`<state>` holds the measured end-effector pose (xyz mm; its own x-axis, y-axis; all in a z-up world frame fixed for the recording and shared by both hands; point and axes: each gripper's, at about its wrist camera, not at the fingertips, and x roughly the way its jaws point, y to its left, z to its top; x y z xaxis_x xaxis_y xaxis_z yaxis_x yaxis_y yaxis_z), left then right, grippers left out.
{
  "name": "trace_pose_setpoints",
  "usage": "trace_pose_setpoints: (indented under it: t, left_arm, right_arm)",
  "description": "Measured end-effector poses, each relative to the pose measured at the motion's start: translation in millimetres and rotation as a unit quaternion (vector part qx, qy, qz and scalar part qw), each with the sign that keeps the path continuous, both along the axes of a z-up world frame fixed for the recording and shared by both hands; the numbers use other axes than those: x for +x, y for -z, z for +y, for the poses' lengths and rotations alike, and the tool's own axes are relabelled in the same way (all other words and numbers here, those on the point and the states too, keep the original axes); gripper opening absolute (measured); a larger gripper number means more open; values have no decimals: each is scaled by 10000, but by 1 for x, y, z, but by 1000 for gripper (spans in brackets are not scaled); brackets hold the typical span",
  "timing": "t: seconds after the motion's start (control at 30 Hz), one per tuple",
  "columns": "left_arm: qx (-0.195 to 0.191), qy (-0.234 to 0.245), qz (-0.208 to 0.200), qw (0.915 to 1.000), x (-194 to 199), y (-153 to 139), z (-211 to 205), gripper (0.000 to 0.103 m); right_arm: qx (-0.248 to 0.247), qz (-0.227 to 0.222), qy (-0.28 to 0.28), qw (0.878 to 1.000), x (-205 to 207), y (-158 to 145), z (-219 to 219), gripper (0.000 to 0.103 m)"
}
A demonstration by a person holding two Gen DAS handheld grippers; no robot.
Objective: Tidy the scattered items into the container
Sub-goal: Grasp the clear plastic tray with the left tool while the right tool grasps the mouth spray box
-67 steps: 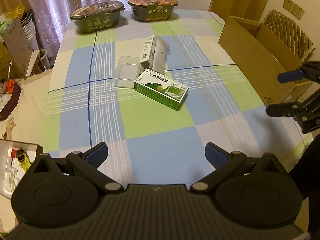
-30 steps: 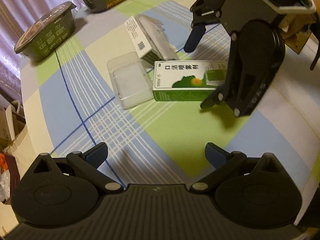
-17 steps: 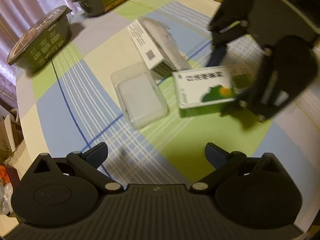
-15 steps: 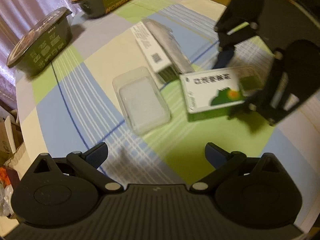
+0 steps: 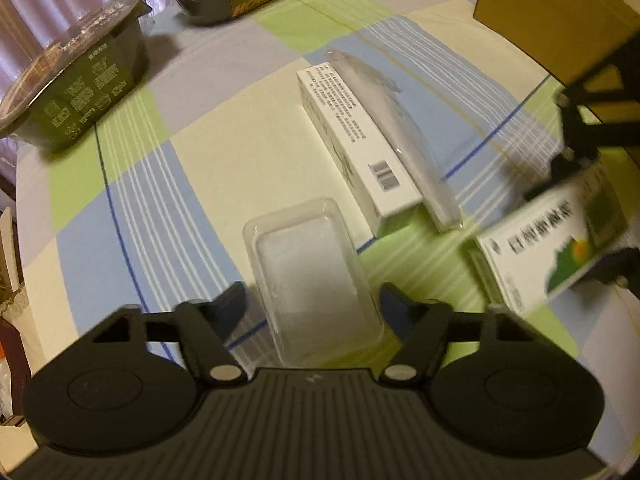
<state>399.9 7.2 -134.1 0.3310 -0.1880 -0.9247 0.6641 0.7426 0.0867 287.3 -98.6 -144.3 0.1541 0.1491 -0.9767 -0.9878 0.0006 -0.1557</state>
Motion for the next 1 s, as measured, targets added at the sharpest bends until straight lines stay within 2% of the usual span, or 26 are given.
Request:
trace_pose_setpoints:
  t: [0.17,0.3,0.43,0.5,0.57,0.63,0.77,0.87,1.0]
  left_arm:
    - [154,178,21,9997,-5,0,-2,52]
    - [279,1045,-73,9941,-38,-9,-3,52]
    - [143,2262,-33,9740,-88,-18,-10,52]
    - [222,2780,-63,9603,-112,-18,-14,52]
    - [388,3106,-147,9496,-129,-14,-19,53]
    - [495,3273,-236,9433,-140,-10,-23,54]
    - [619,3439,-377,9362,-153,-4,-31,64]
    - [762,3546,-453,9308,-158,1,-36,64]
    - [827,3470,-373,9335,-158,5,-38,64]
  right_arm:
    - [38,146,-48,9999,-7,0,-5,59]
    - [-2,283,-217,9994,-21,1,-11,59]
    - [17,430,-308,9986,-34,2,-19,59]
    - [1,482,-371,9981,-41,3,-23,59]
    - [-14,473,-439,9979,-47,5,-27,59]
    - [-6,408,-520,9978,-54,6,-29,59]
    - [26,207,-696,9974,-64,10,-33,59]
    - [25,136,-787,9968,-67,13,-33,60]
    - [-11,48,-904,9959,-71,17,-31,61]
